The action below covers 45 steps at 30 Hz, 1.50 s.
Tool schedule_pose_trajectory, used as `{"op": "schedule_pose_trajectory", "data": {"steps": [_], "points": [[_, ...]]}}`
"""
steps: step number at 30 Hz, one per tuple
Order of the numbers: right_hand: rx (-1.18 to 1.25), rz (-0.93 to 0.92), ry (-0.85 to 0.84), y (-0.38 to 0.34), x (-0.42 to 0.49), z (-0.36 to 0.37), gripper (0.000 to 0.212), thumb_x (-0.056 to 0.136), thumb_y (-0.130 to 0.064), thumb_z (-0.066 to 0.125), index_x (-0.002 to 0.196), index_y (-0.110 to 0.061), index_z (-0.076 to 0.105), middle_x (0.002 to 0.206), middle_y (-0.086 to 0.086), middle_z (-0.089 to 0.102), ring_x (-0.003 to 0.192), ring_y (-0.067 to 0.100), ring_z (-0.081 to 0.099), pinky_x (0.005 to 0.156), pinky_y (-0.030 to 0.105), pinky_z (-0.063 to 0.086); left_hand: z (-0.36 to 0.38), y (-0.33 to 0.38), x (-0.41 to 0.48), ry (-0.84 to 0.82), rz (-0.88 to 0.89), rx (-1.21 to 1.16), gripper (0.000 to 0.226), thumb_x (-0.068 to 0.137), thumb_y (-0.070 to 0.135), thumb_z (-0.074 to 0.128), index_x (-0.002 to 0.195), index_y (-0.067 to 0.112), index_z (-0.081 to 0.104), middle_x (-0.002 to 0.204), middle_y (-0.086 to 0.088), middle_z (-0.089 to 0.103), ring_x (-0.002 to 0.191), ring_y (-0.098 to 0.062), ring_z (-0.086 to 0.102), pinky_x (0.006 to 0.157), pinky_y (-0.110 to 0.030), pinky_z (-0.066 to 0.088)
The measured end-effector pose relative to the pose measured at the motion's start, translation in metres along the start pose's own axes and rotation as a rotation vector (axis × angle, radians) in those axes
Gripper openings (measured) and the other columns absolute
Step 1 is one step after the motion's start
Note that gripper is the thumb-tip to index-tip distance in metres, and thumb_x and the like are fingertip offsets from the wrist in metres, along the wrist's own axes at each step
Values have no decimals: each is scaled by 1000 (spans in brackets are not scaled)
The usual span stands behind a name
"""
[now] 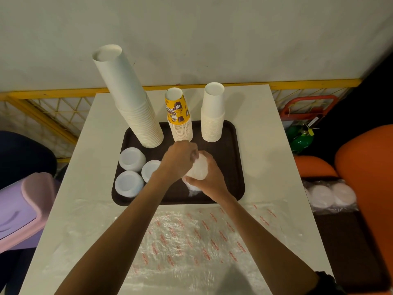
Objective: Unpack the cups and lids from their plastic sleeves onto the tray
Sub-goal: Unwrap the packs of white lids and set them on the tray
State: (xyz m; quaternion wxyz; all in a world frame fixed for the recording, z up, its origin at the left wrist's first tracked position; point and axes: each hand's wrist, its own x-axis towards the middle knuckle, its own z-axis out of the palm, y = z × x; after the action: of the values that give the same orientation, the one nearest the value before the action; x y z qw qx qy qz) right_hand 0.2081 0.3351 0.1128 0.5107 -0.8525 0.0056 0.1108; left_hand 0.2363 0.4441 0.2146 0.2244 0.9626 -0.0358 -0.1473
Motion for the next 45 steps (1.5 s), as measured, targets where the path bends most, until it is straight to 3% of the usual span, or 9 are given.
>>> {"op": "schedule_pose_trajectory", "data": {"steps": [3,7,10,14,18,23,32,39,45], "points": [[6,-26,20,2,-1,-4,86,72,-39,79,142,-23,31,143,-5,41,129,10,38,94,2,24,-12,5,-4,159,70,-147,8,89,10,63,95,8,68,93,-3,66,84,-14,60,75,-19,44],[55,-72,-22,2,-3,-8,102,67,-47,81,147,-27,21,151,-4,31,135,14,32,112,37,31,-18,-4,-15,487,18,-454,17,91,22,62,83,6,62,73,-1,59,63,-11,54,63,-21,45],[111,-50,21,6,-11,-16,107,65,-58,75,148,-35,11,154,-7,23,137,12,27,110,33,28,-3,-24,-18,594,-141,-684,28,96,27,52,80,6,59,74,-7,62,64,-15,56,64,-23,45],[137,-161,331,5,-21,-15,73,77,-53,68,139,-29,40,143,-5,44,125,2,38,96,2,29,32,-34,-21,535,-337,-952,25,101,30,41,101,11,58,97,-4,62,90,-19,60,72,-25,49],[58,-273,423,3,-14,-8,50,77,-45,69,116,-14,64,122,5,61,112,16,54,93,18,45,57,-24,-22,435,-378,-1053,22,102,31,35,111,20,52,111,-1,58,105,-17,54,88,-29,48],[28,-310,441,2,-3,-18,23,82,-27,70,96,-9,73,109,8,67,100,9,58,86,9,43,68,-22,-23,423,-357,-1075,23,102,29,36,115,20,52,117,-3,59,110,-18,55,97,-36,47],[445,-119,451,4,-17,-30,28,97,-23,48,118,-12,62,112,-8,64,105,4,62,88,13,49,74,-34,-21,469,-446,-1053,27,102,28,39,118,16,57,122,-7,61,115,-23,55,102,-45,45],[626,145,396,-13,-17,-11,39,104,-31,24,136,-24,44,130,-6,50,118,9,49,95,15,38,73,-10,-18,461,-511,-1361,45,102,43,26,130,18,50,133,-3,54,122,-19,51,102,-31,41],[799,331,285,-11,-9,13,46,102,-43,22,138,-24,43,126,4,53,99,15,58,66,14,52,84,9,-12,404,-582,-1548,59,96,59,19,134,25,49,131,-6,55,117,-26,54,104,-48,43]]}}
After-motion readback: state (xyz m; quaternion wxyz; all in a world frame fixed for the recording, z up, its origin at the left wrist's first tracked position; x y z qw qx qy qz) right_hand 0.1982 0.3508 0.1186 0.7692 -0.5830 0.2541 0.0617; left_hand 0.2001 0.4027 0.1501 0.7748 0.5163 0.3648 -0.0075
